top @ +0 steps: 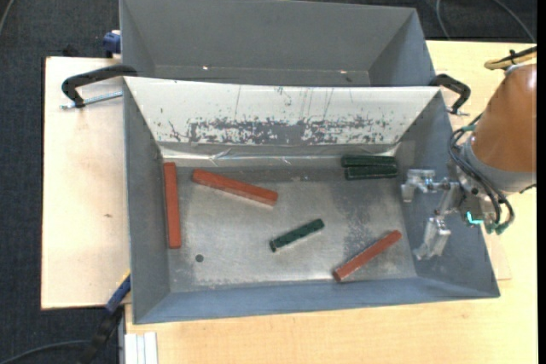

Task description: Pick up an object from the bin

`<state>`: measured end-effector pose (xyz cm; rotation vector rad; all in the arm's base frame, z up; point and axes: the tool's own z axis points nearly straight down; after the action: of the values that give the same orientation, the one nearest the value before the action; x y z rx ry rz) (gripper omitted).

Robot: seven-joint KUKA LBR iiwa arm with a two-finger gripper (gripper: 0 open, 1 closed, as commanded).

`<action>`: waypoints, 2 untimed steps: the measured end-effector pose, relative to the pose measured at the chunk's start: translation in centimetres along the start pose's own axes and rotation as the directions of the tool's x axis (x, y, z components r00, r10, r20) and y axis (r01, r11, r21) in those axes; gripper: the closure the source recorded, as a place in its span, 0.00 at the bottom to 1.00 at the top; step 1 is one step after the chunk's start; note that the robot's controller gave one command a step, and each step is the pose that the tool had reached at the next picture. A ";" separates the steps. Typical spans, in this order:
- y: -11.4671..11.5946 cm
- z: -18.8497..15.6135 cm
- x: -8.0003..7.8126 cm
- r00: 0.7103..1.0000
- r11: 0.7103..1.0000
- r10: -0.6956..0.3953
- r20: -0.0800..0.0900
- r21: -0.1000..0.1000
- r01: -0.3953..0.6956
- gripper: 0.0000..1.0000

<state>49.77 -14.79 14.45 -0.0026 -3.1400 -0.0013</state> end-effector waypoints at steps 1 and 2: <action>6.0 7.4 -0.6 0.947 0.947 -0.322 0.001 -0.001 0.322 0.00; 9.4 4.4 -1.1 0.870 0.870 -0.493 0.007 0.004 0.493 0.00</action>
Offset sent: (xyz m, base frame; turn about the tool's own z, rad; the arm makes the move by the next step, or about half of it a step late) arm 0.0056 0.0588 -0.0745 -0.3286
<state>50.90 -5.43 10.09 0.8009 -3.0446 0.0006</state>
